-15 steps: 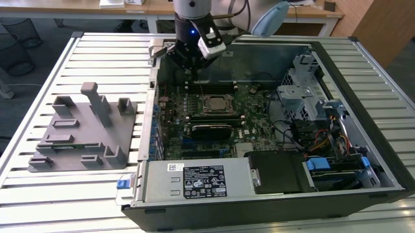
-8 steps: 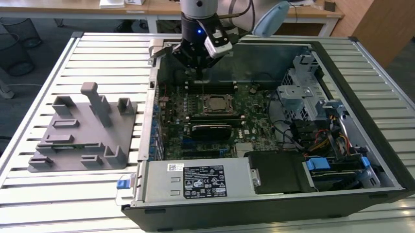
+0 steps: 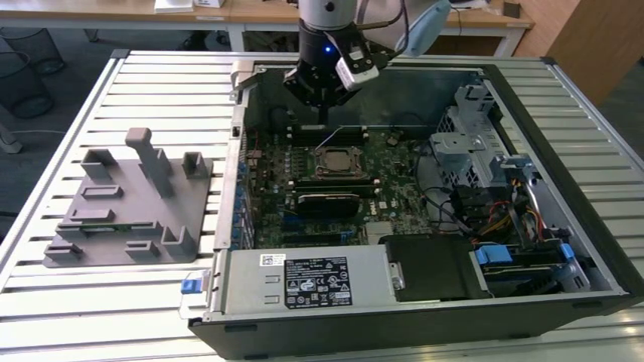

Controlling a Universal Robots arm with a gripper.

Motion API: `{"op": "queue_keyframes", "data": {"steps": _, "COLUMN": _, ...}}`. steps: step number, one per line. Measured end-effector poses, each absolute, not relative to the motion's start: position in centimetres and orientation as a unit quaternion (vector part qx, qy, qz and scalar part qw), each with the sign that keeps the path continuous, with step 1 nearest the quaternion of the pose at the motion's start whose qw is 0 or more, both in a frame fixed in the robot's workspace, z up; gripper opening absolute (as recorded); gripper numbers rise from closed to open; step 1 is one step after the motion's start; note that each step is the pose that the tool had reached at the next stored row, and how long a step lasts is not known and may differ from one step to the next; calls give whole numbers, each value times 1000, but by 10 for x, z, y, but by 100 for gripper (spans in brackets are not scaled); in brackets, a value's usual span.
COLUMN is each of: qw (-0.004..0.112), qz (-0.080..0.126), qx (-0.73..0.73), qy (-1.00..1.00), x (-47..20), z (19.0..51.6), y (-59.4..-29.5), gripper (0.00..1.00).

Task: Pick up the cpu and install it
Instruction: 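Install the first cpu locking lever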

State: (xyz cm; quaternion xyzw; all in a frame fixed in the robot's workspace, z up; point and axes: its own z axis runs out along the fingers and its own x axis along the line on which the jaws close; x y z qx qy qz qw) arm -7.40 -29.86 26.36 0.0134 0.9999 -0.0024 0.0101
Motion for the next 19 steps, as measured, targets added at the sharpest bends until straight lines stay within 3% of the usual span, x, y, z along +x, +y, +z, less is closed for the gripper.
{"op": "queue_keyframes", "data": {"steps": 4, "qw": 10, "qz": 0, "qx": 13, "qy": 1000, "x": -73, "z": 262, "y": -299, "gripper": 11}}
{"op": "queue_keyframes", "data": {"steps": 7, "qw": 10, "qz": 15, "qx": 14, "qy": 1000, "x": -73, "z": 260, "y": -302, "gripper": 11}}
{"op": "queue_keyframes", "data": {"steps": 19, "qw": 10, "qz": 15, "qx": 8, "qy": 1000, "x": -68, "z": 249, "y": -303, "gripper": 11}}
